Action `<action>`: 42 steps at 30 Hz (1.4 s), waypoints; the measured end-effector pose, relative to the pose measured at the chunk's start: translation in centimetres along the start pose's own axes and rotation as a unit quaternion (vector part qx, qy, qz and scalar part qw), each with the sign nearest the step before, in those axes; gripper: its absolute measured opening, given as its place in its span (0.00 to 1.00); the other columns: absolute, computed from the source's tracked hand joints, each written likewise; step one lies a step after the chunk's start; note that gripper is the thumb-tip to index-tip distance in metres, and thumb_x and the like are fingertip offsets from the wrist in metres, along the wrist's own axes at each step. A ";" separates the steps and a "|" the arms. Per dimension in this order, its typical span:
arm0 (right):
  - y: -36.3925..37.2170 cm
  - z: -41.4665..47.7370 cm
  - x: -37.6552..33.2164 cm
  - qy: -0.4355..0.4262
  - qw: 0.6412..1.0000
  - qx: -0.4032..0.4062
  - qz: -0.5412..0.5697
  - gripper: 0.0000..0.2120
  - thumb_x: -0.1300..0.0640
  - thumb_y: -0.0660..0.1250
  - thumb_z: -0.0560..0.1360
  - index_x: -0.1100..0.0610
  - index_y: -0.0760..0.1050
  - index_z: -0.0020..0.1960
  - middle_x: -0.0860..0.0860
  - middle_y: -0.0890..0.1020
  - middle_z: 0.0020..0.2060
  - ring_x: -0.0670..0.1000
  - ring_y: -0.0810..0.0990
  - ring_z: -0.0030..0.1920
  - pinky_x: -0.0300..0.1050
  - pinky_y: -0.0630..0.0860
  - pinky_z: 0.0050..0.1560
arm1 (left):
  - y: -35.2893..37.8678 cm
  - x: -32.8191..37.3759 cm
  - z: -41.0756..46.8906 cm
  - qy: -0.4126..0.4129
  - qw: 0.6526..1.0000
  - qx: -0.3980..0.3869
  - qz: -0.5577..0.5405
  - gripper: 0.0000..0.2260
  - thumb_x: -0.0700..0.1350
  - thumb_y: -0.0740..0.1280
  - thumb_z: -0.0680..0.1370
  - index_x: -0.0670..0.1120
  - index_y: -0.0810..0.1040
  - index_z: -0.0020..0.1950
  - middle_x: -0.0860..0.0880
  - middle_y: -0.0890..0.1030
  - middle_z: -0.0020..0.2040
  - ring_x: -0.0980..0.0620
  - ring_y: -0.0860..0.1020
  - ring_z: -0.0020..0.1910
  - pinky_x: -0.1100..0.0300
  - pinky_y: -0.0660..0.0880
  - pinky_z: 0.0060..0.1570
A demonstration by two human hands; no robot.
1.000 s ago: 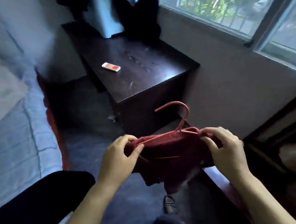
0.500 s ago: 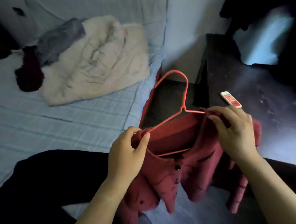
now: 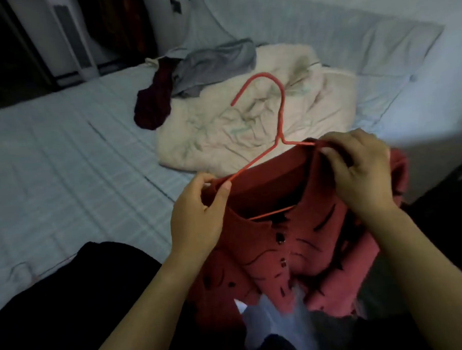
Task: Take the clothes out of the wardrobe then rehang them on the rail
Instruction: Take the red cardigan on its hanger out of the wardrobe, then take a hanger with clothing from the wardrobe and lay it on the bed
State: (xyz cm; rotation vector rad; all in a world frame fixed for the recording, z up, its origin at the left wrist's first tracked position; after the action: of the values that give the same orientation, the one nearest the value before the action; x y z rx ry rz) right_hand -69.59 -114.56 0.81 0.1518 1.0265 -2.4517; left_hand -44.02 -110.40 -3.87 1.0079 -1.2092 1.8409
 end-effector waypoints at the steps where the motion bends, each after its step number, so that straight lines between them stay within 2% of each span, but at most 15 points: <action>1: 2.5 1.4 0.7 -0.007 1.000 -0.018 0.024 0.10 0.54 0.64 0.75 0.56 0.80 0.52 0.56 0.81 0.42 0.59 0.78 0.43 0.57 0.73 0.46 | 0.2 -1.1 1.5 -0.018 1.000 0.013 0.011 0.06 0.54 0.67 0.75 0.53 0.76 0.46 0.55 0.80 0.43 0.55 0.78 0.44 0.57 0.73 0.43; 6: 16.6 6.1 5.1 -0.035 0.982 -0.128 0.137 0.11 0.53 0.62 0.75 0.57 0.79 0.51 0.54 0.80 0.43 0.55 0.77 0.44 0.47 0.71 0.47 | 3.0 -7.6 9.0 -0.078 0.984 0.063 0.144 0.09 0.57 0.62 0.76 0.53 0.74 0.47 0.54 0.78 0.44 0.52 0.76 0.43 0.52 0.74 0.43; 10: 28.8 9.5 6.8 -0.061 0.944 -0.255 0.201 0.14 0.49 0.59 0.75 0.55 0.79 0.52 0.53 0.81 0.44 0.57 0.78 0.45 0.55 0.74 0.47 | 4.8 -13.2 13.8 -0.162 0.948 0.091 0.257 0.11 0.58 0.60 0.77 0.52 0.74 0.49 0.54 0.77 0.46 0.50 0.76 0.46 0.48 0.74 0.47; 12: 33.9 10.3 7.0 -0.080 0.928 -0.298 0.209 0.15 0.48 0.58 0.75 0.54 0.79 0.52 0.53 0.81 0.44 0.57 0.79 0.45 0.56 0.75 0.47 | 5.2 -15.6 15.4 -0.214 0.927 0.100 0.291 0.11 0.56 0.61 0.78 0.51 0.75 0.52 0.52 0.77 0.48 0.49 0.76 0.49 0.48 0.73 0.49; 15: 39.8 10.7 6.5 -0.100 0.904 -0.356 0.212 0.17 0.46 0.58 0.74 0.54 0.80 0.52 0.53 0.82 0.46 0.58 0.79 0.47 0.54 0.75 0.48 | 5.9 -18.8 17.0 -0.297 0.895 0.060 0.327 0.16 0.57 0.60 0.78 0.51 0.73 0.62 0.48 0.76 0.58 0.47 0.75 0.57 0.47 0.72 0.54; 19: 43.9 10.3 4.8 -0.161 0.877 -0.417 0.179 0.24 0.42 0.57 0.72 0.59 0.79 0.55 0.57 0.82 0.48 0.61 0.80 0.46 0.53 0.77 0.46 | 7.1 -20.8 16.6 -0.385 0.848 0.000 0.363 0.26 0.61 0.57 0.77 0.54 0.62 0.73 0.48 0.67 0.71 0.46 0.66 0.69 0.40 0.65 0.65; 23: 42.5 7.9 2.0 -0.252 0.838 -0.459 0.152 0.26 0.41 0.54 0.73 0.57 0.78 0.58 0.58 0.81 0.53 0.60 0.80 0.52 0.60 0.76 0.52 | 8.0 -19.6 12.8 -0.427 0.830 0.017 0.359 0.27 0.63 0.55 0.77 0.57 0.58 0.75 0.51 0.61 0.75 0.51 0.57 0.74 0.39 0.53 0.70; 26: 39.2 4.9 0.1 -0.327 0.798 -0.484 0.147 0.27 0.41 0.53 0.74 0.57 0.78 0.60 0.57 0.80 0.56 0.60 0.78 0.57 0.66 0.72 0.55 | 7.8 -17.3 7.9 -0.446 0.823 0.073 0.344 0.29 0.67 0.51 0.75 0.57 0.60 0.74 0.52 0.62 0.74 0.52 0.58 0.74 0.40 0.54 0.71; 28: 36.8 3.0 -1.6 -0.361 0.766 -0.508 0.159 0.28 0.40 0.52 0.74 0.57 0.77 0.61 0.57 0.79 0.59 0.60 0.77 0.60 0.66 0.70 0.57 | 7.4 -15.1 4.1 -0.460 0.814 0.125 0.332 0.34 0.69 0.45 0.71 0.56 0.62 0.73 0.52 0.64 0.73 0.52 0.60 0.73 0.41 0.57 0.70; 30: 34.0 0.8 -3.8 -0.396 0.730 -0.527 0.178 0.29 0.39 0.51 0.75 0.56 0.75 0.63 0.56 0.78 0.61 0.60 0.75 0.62 0.65 0.69 0.60 | 6.7 -13.0 -0.3 -0.478 0.797 0.174 0.324 0.35 0.69 0.44 0.70 0.56 0.64 0.73 0.52 0.66 0.72 0.52 0.62 0.72 0.40 0.59 0.69; 35: 25.6 -5.5 -11.4 -0.494 0.640 -0.534 0.249 0.30 0.38 0.49 0.76 0.56 0.73 0.65 0.57 0.76 0.63 0.59 0.72 0.64 0.61 0.67 0.63 | 4.2 -7.6 -12.7 -0.521 0.735 0.292 0.322 0.31 0.67 0.51 0.72 0.54 0.71 0.69 0.51 0.74 0.66 0.50 0.71 0.66 0.41 0.67 0.63; 39: 18.3 -12.1 -17.9 -0.570 0.572 -0.507 0.301 0.29 0.39 0.51 0.76 0.57 0.73 0.65 0.56 0.76 0.63 0.58 0.73 0.63 0.61 0.70 0.62 | 1.9 -3.2 -22.8 -0.553 0.679 0.363 0.316 0.31 0.68 0.48 0.72 0.56 0.68 0.69 0.55 0.72 0.67 0.52 0.70 0.66 0.43 0.64 0.66; 42: 12.3 -17.8 -23.1 -0.617 0.539 -0.467 0.334 0.27 0.40 0.52 0.76 0.58 0.75 0.62 0.56 0.78 0.59 0.59 0.77 0.59 0.61 0.72 0.58 | 0.1 -0.4 -31.1 -0.564 0.642 0.408 0.320 0.30 0.68 0.48 0.73 0.57 0.67 0.70 0.56 0.71 0.67 0.52 0.69 0.66 0.42 0.64 0.66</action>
State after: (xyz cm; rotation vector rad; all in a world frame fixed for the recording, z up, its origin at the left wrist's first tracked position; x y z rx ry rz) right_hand -44.95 -100.76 -13.39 -1.1387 1.0192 -0.5875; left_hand -50.90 -81.23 -12.33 2.8632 -1.4799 2.3990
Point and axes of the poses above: each hand's wrist, its own z-axis towards the middle knuckle, its own y-axis out of the palm, x = y × z, the point moved 2 cm from there along z, towards the middle knuckle
